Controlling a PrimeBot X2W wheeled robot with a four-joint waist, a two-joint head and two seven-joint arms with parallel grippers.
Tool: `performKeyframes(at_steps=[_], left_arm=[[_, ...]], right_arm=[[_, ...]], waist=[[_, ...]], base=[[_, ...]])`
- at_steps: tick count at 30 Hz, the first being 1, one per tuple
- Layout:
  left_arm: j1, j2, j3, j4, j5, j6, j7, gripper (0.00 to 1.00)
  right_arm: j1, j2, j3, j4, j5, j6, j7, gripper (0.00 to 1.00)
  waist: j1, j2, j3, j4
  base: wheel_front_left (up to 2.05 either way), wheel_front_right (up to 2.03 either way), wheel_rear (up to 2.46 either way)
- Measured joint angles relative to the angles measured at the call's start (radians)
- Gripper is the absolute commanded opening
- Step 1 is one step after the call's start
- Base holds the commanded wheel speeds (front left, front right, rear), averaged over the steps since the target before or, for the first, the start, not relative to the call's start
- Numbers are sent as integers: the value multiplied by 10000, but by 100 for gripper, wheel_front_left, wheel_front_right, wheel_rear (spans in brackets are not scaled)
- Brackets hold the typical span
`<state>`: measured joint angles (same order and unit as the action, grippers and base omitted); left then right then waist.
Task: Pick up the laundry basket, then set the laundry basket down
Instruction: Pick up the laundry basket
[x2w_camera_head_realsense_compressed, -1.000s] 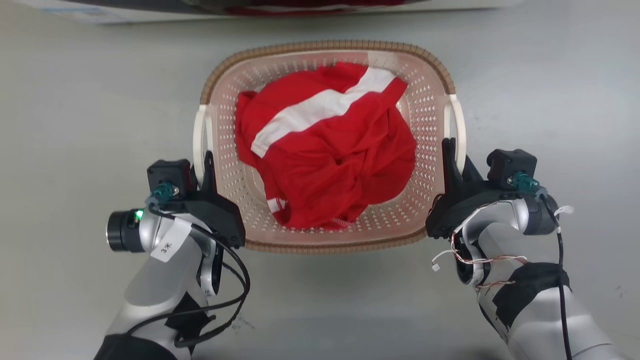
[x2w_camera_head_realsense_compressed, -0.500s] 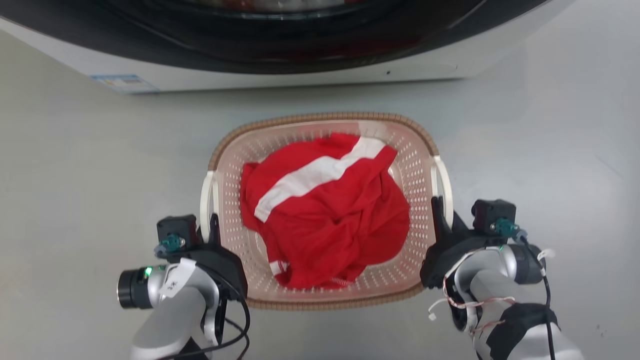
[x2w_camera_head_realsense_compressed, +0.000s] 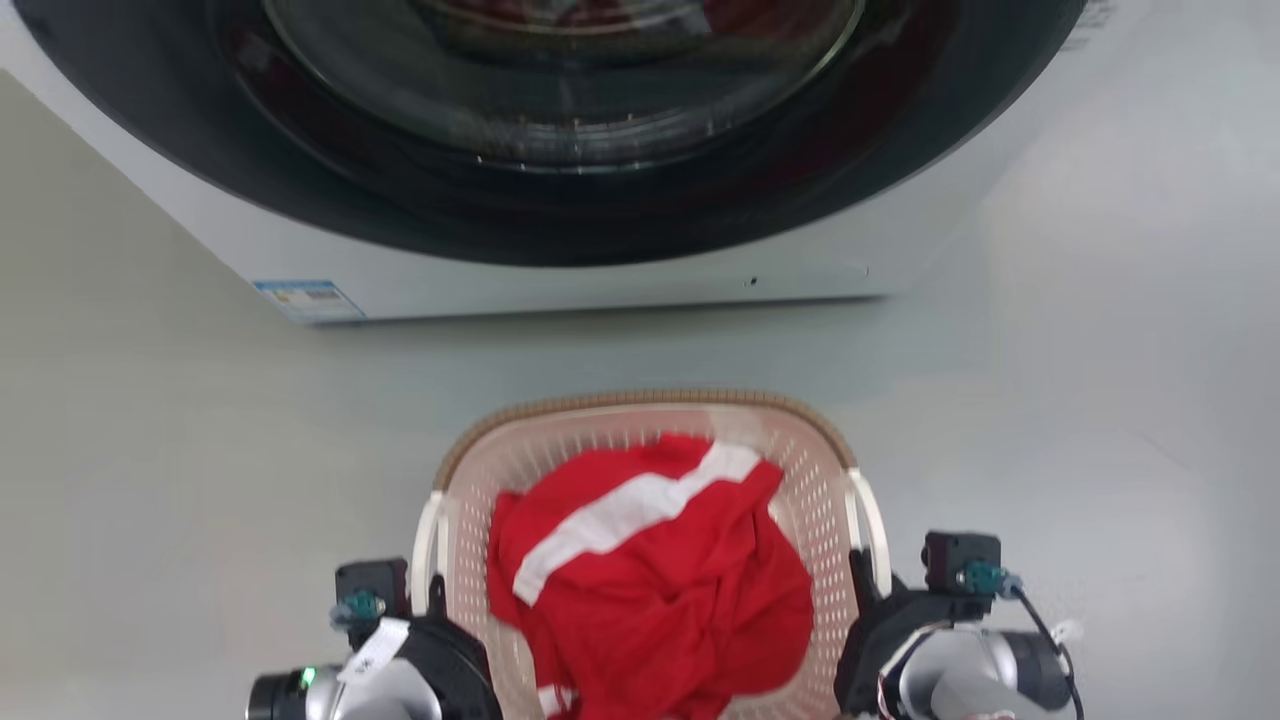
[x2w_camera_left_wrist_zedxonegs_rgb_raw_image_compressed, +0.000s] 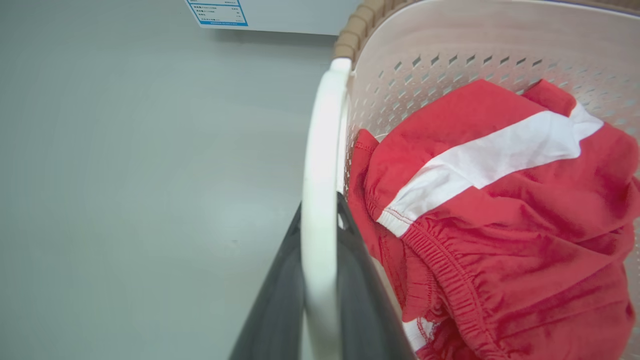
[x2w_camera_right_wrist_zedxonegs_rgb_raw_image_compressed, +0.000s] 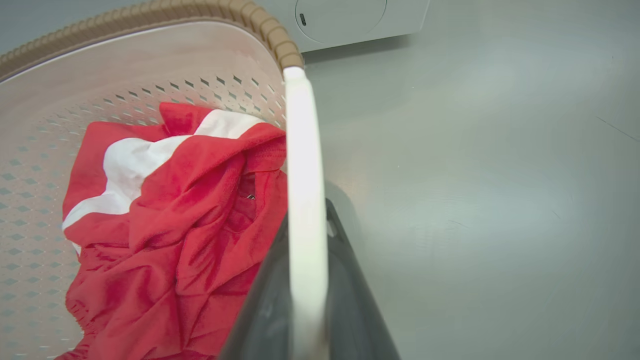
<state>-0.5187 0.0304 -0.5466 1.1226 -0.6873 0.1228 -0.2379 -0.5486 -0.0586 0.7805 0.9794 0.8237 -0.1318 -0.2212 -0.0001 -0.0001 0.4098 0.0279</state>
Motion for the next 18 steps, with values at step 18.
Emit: performKeyframes(at_steps=[18], left_arm=[[1977, 59, -1018, 412, -558, -176, 1058, 0]], right_arm=[[1932, 0, 1342, 25, 1584, -4, 1124, 0]], waist=[[-1, 0, -2715, -10]], base=[[0, 0, 0]])
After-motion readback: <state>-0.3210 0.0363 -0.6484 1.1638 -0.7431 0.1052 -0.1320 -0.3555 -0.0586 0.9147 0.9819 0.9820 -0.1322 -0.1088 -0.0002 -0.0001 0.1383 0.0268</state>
